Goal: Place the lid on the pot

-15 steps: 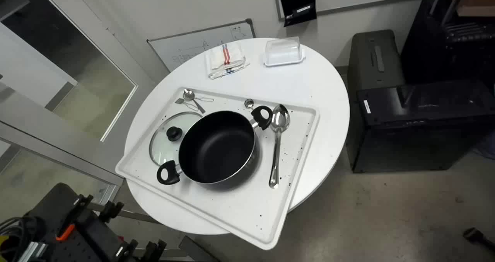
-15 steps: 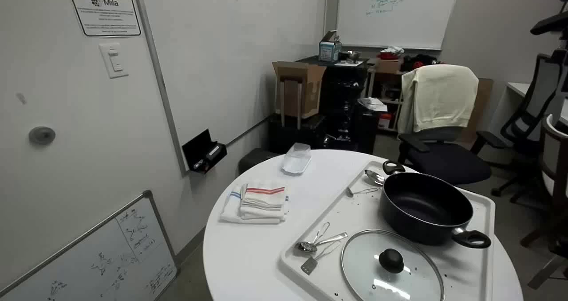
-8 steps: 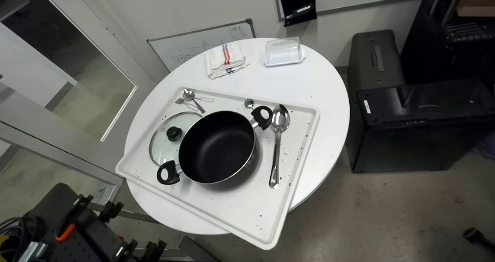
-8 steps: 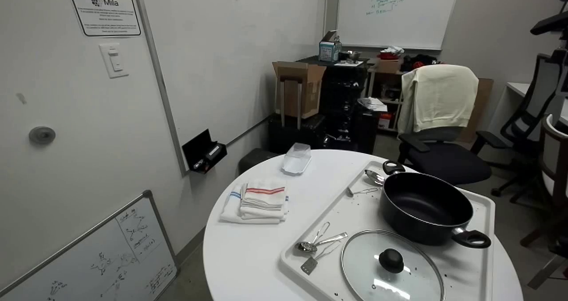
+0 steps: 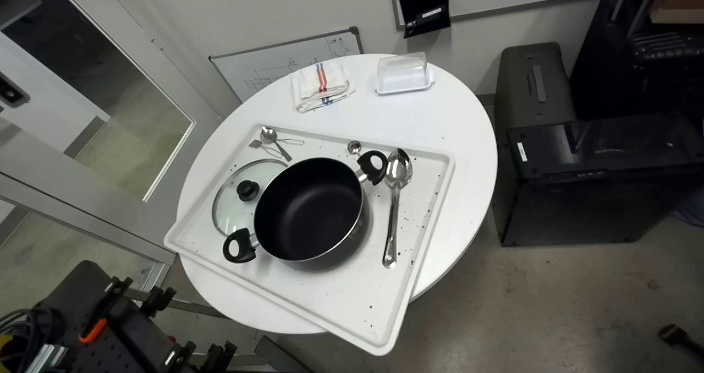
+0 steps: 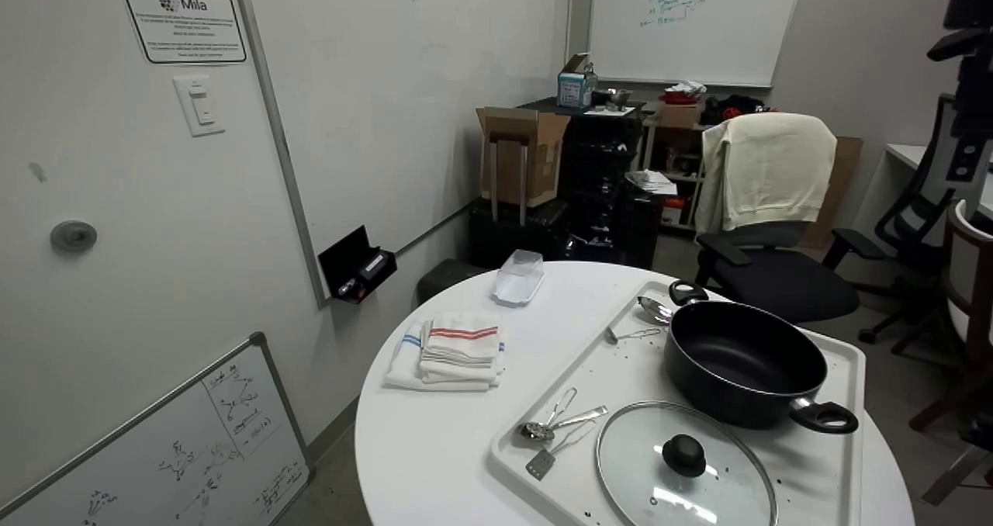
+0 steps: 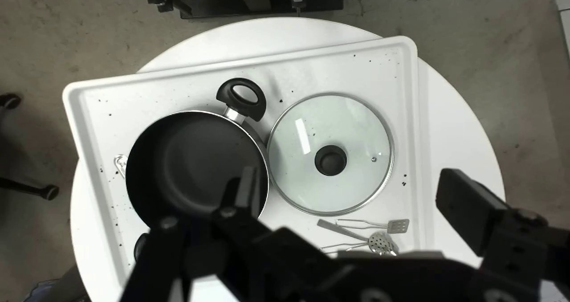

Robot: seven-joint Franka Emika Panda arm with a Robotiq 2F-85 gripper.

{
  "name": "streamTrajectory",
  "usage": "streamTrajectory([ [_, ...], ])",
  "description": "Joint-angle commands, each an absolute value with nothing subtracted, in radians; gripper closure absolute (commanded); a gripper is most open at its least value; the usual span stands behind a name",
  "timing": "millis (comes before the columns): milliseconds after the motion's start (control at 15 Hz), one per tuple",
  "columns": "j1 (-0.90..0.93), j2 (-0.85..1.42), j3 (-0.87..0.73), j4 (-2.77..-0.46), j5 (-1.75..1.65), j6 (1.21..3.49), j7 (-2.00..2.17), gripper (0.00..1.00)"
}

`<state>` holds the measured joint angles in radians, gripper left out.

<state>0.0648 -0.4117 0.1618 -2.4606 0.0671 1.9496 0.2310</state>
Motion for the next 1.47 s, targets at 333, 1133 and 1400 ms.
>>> streamTrajectory([
  [333, 0.092, -0.066, 0.157, -2.411, 0.058, 2.181, 0.156, 0.0],
  [1133, 0.162, 0.351, 0.115, -2.271, -0.152, 2.388, 0.216, 0.0],
  [1400, 0.189, 0.474, 0.082, -2.209, -0.175, 2.434, 0.214, 0.0],
])
